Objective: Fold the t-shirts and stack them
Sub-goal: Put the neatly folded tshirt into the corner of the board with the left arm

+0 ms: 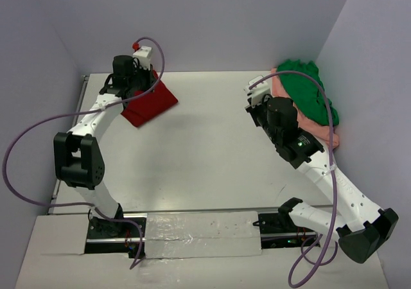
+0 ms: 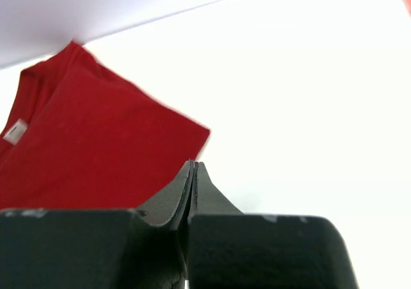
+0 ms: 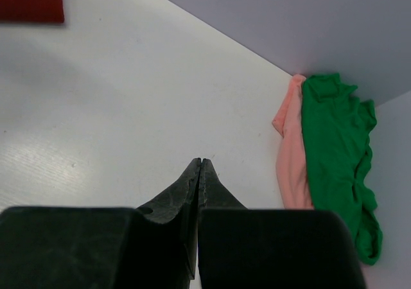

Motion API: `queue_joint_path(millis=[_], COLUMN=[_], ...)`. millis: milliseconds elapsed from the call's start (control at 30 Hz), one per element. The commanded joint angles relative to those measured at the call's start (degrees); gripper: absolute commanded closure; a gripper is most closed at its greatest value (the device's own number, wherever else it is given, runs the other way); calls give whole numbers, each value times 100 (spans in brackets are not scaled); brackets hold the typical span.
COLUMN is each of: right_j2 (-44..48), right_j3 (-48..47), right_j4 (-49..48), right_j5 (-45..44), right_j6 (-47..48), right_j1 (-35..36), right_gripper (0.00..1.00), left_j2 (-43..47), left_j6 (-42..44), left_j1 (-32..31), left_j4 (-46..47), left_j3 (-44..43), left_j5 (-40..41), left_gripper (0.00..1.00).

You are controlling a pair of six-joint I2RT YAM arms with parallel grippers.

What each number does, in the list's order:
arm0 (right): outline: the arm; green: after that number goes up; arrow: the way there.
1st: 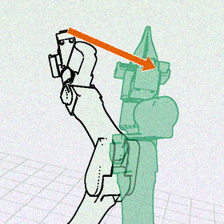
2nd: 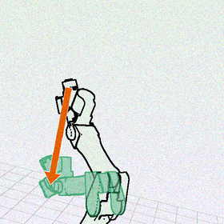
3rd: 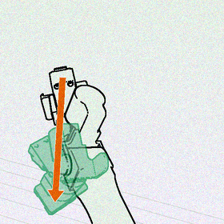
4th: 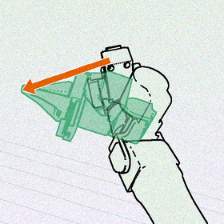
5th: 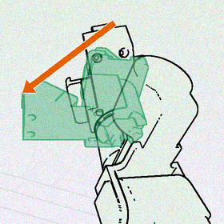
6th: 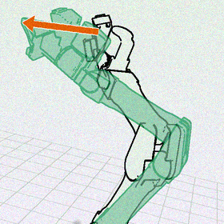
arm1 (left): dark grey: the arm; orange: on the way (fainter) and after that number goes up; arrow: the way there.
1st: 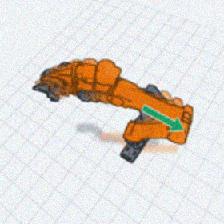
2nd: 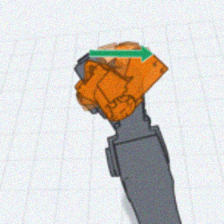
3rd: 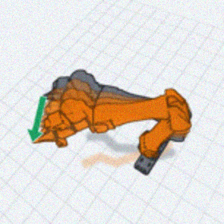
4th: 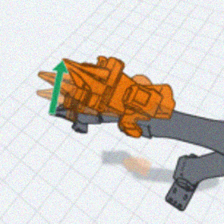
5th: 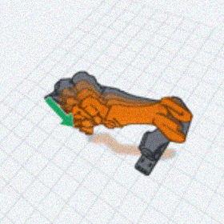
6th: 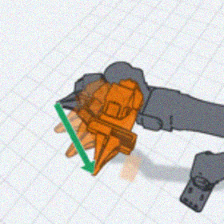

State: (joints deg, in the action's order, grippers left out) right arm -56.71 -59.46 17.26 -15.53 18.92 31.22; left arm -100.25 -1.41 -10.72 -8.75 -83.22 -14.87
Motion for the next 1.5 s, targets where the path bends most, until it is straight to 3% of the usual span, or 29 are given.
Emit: queue_joint_path(millis=[0, 567, 967, 1200, 1467], right_j2=[28, 134, 432, 617, 863], right_j3=[-22, 5, -92, -145, -153], right_j4=[-108, -73, -3, 6, 15], right_j5=[15, 94, 182, 182, 226], right_j6=[-55, -90, -134, -143, -178], right_j1=[-37, -151, -327, -468, -582], right_gripper=[100, 100, 100, 100, 100], left_j2=[-328, -1945, -3642, -4880, -4882], left_j6=[62, 247, -456, -729, -721], left_j1=[114, 105, 457, 782, 1546], left_j4=[-29, -319, -1770, -3035, -2755], left_j3=[-9, -914, -2980, -4850, -4870], left_j5=[-296, 230, 828, 907, 1074], left_gripper=[100, 100, 100, 100, 99])
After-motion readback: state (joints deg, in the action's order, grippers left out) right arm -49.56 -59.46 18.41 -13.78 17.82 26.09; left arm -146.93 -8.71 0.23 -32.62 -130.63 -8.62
